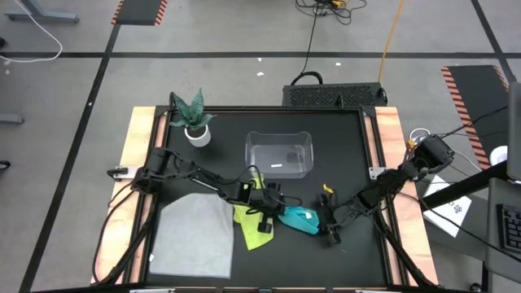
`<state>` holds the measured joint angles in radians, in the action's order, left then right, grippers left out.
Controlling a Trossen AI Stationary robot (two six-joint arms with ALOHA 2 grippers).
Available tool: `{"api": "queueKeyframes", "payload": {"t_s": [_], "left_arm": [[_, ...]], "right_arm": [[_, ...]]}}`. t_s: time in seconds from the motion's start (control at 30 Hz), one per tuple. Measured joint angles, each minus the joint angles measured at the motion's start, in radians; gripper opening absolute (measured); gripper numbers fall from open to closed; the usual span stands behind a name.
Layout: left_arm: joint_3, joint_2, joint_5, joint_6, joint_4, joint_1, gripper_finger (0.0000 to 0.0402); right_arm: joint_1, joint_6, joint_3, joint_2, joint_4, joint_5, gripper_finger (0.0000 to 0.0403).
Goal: Fold microfiber towels
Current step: Fold the blue towel
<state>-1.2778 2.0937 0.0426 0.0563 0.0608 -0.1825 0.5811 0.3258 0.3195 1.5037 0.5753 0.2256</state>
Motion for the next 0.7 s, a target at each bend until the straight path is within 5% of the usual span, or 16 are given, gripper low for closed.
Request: {"api": "queueKeyframes", "payload": {"t_s": [0.2,0.7], "left_arm": [[0.000,0.000,0.011,0.014,-0.003,-0.001,0.0000],[0.000,0.000,-0.003,0.026,-0.052,0.006,0.0000]], "right_arm": [[-0.020,-0.053,0.001,-0.031,-0.088,0.165,0.0158],[0.055,0.044,0.001,-0.353,-0.413,0.117,0.0164]]}}
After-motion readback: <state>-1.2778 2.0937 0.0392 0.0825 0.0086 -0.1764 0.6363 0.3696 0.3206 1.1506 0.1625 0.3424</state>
